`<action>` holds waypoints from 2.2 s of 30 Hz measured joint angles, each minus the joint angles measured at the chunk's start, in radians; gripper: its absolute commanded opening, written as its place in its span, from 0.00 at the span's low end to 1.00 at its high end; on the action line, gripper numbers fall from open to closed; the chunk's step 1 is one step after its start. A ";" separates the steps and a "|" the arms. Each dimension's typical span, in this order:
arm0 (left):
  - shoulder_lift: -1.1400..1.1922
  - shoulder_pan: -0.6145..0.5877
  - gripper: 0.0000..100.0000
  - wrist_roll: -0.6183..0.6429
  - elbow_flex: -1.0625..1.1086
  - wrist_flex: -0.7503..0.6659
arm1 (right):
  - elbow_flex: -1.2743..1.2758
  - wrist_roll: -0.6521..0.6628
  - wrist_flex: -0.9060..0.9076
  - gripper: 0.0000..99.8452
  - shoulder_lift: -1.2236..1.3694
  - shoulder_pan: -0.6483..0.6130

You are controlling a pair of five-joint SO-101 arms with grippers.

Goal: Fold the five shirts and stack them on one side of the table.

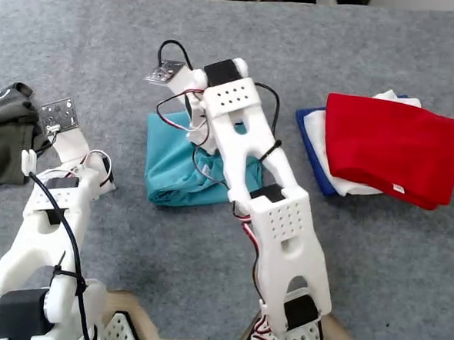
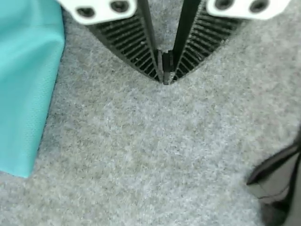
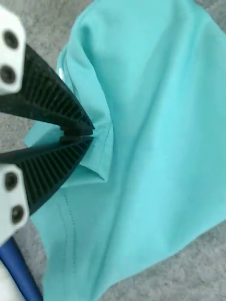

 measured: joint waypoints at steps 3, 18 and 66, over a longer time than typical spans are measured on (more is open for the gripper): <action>0.000 0.000 0.03 0.000 0.000 0.000 | 0.044 0.000 0.002 0.01 -0.002 0.049; 0.000 0.000 0.03 0.000 0.000 0.000 | 0.505 0.000 -0.032 0.01 -0.512 0.288; 0.833 0.341 0.03 -0.068 -0.991 0.180 | 0.856 -0.135 -0.279 0.01 -0.582 0.218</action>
